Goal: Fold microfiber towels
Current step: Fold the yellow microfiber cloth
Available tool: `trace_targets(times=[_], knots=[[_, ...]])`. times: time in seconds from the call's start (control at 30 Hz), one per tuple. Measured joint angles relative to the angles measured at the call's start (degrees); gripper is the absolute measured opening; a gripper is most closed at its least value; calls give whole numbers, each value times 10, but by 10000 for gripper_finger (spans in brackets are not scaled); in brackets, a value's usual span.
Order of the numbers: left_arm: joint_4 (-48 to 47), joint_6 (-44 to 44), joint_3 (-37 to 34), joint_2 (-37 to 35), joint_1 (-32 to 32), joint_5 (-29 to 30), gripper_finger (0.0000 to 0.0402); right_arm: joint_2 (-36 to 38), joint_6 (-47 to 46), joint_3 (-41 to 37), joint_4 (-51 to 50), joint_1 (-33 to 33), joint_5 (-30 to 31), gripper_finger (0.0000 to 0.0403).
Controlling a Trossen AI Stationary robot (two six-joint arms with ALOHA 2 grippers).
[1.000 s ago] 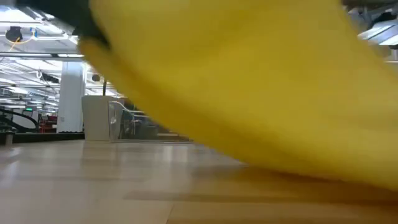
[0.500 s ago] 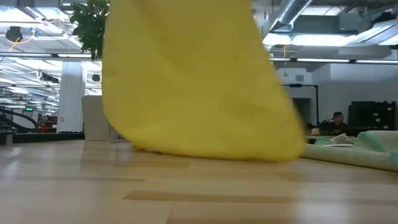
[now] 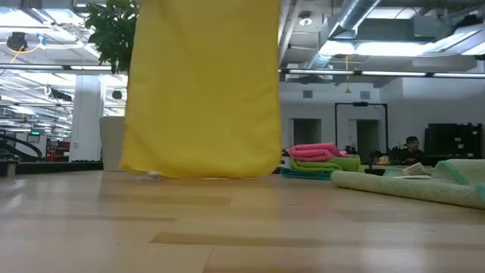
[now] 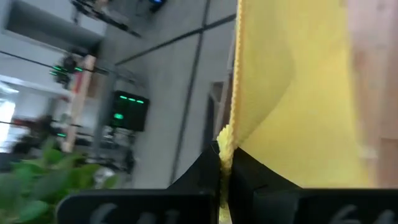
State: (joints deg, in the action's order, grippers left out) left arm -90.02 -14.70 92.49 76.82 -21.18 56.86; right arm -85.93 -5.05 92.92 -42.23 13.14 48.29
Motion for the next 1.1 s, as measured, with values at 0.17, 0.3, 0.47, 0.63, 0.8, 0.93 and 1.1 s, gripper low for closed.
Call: trace_targets(times=[0.17,0.3,0.47,0.63,0.8,0.93,1.1], knots=[[2,-47,0,5,-30,-60,0,-7,-77,-5,-47,59,-7,5],[6,-125,0,41,-72,-165,0,-17,-176,-35,-65,119,-34,5],[14,-226,0,118,-156,-218,0,-61,-289,-65,-60,207,-66,5],[56,-289,0,215,-228,-242,0,-138,-387,-64,-26,273,-73,6],[121,-316,0,306,-282,-256,0,-199,-426,-64,28,300,-75,6],[108,-335,0,349,-295,-288,0,-215,-447,-64,7,292,-69,7],[-5,-365,0,356,-274,-214,0,-200,-472,-63,-64,243,-66,7]])
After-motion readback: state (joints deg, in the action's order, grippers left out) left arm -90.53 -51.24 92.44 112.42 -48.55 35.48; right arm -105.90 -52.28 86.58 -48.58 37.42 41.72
